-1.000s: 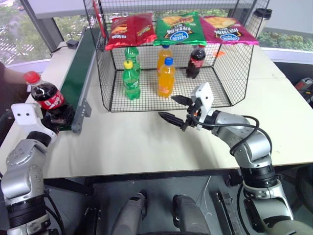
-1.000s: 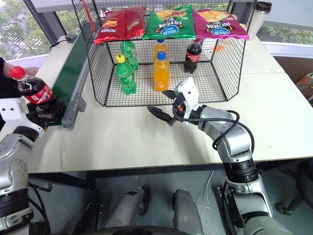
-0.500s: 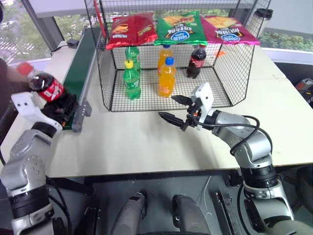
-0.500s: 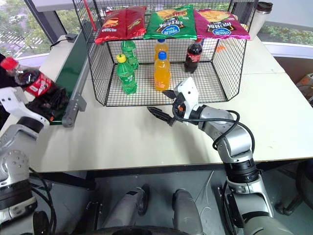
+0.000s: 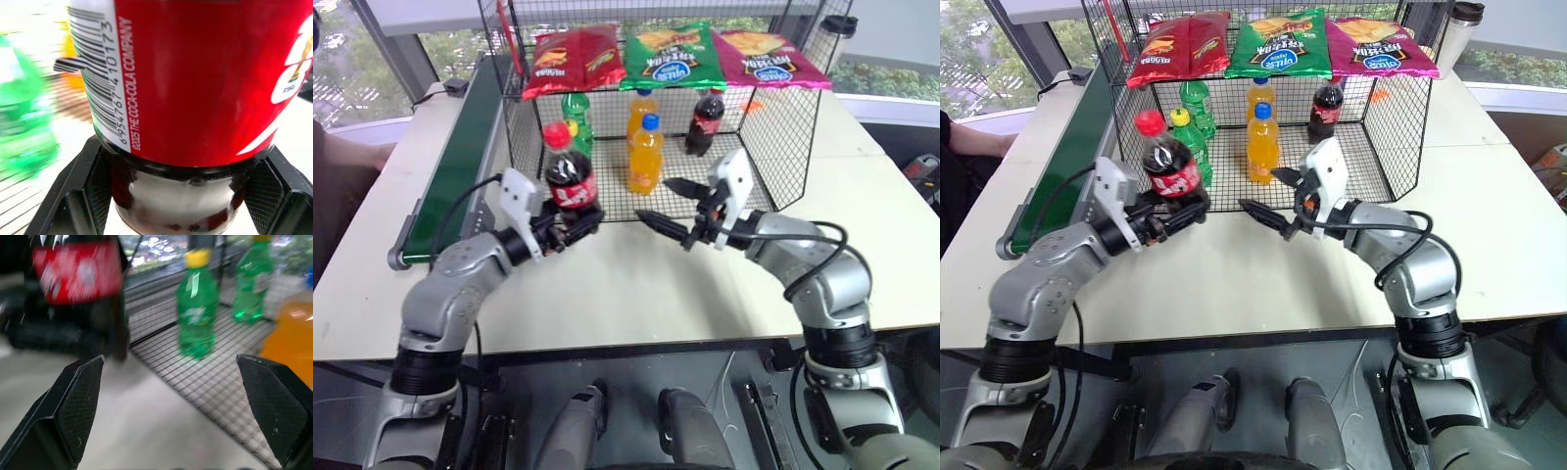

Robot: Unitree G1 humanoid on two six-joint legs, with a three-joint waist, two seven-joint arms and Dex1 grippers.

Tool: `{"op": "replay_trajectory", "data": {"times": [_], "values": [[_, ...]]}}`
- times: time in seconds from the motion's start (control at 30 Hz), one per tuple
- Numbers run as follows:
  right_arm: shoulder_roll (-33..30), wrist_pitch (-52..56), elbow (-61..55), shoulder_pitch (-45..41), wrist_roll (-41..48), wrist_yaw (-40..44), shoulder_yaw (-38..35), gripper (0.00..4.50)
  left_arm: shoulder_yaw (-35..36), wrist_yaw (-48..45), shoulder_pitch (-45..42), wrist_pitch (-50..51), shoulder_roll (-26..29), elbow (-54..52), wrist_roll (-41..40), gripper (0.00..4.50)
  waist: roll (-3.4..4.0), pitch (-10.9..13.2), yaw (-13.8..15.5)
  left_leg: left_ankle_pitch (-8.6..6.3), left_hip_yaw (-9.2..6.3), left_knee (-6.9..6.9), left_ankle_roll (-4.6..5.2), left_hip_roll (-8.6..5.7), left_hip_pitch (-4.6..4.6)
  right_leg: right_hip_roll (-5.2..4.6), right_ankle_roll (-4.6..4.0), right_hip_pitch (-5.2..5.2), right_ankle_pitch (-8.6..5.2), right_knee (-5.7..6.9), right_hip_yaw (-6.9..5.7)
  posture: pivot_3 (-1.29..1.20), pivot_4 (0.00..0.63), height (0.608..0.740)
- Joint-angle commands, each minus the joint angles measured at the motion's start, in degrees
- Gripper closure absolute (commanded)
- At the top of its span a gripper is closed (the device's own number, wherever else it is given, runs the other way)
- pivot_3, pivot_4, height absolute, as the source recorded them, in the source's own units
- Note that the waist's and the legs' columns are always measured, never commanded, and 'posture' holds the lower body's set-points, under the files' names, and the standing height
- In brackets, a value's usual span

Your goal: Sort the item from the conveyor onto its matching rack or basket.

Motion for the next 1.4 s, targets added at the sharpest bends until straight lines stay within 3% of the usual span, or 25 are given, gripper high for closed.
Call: {"op": "replay_trajectory", "data": {"times": [0.03, 0.47, 0.83, 0.93, 1.1, 1.33, 1.4], "values": [[-0.7, 3.4, -4.9, -1.8, 5.2, 0.1, -2.7, 0.0, -3.0, -2.4, -2.8, -5.4, -1.8, 1.0, 3.4, 1.57, 0.02, 0.0, 0.1, 0.0, -0.01, 0.0, 0.0, 0.01, 0.0, 0.01, 0.0, -0.01, 0.0, 0.01, 0.0, 0.0, 0.15, 0.738], [-1.3, 6.9, -9.2, -3.6, 10.1, -0.3, -1.7, 0.0, -10.9, -9.2, -6.7, -11.3, -8.6, 7.9, 9.7, 1.57, 0.02, 0.0, 0.2, 0.0, -0.01, 0.04, 0.02, -0.02, -0.04, -0.03, 0.01, 0.04, 0.01, -0.07, -0.03, 0.0, 0.15, 0.738], [-0.4, 4.7, -7.2, -4.9, 8.2, -0.3, 0.6, 0.0, -14.3, -14.6, -7.3, -12.9, -9.6, 8.3, 12.3, 1.57, 0.02, 0.0, 0.2, 0.05, -0.01, 0.05, 0.1, -0.02, -0.04, -0.01, 0.02, 0.04, 0.01, -0.06, -0.04, 0.0, 0.15, 0.738], [-0.1, 3.8, -6.6, -5.1, 7.5, -0.5, 1.1, 0.89, -14.2, -14.8, -7.5, -12.8, -10.0, 8.4, 12.6, 1.57, 0.02, 0.0, 0.2, 0.05, -0.01, 0.05, 0.09, -0.03, -0.04, -0.01, 0.02, 0.04, 0.01, -0.06, -0.04, 0.0, 0.15, 0.738], [-0.2, 3.1, -6.6, -4.8, 7.3, -0.4, 1.4, 3.31, -13.8, -14.5, -8.0, -12.6, -10.5, 8.5, 12.7, 1.57, 0.02, 0.0, 0.2, 0.06, -0.02, 0.05, 0.11, -0.02, -0.03, 0.0, 0.03, 0.04, 0.02, -0.04, -0.04, 0.0, 0.15, 0.738], [-0.2, 3.2, -6.6, -5.0, 7.4, -1.0, 0.9, 3.29, -13.4, -14.3, -7.4, -13.9, -10.7, 8.7, 13.4, 1.57, 0.02, 0.0, 0.2, 0.07, -0.02, 0.06, 0.12, -0.03, -0.03, 0.0, 0.03, 0.04, 0.02, -0.03, -0.04, 0.0, 0.15, 0.738], [-0.3, 3.0, -6.5, -5.1, 7.0, -1.3, 0.8, 3.29, -13.2, -14.6, -7.1, -12.8, -10.4, 8.3, 12.9, 0.55, 0.02, 0.0, 0.2, 0.07, -0.02, 0.06, 0.13, -0.02, -0.03, 0.0, 0.03, 0.04, 0.02, -0.03, -0.04, 0.0, 0.15, 0.738]]}}
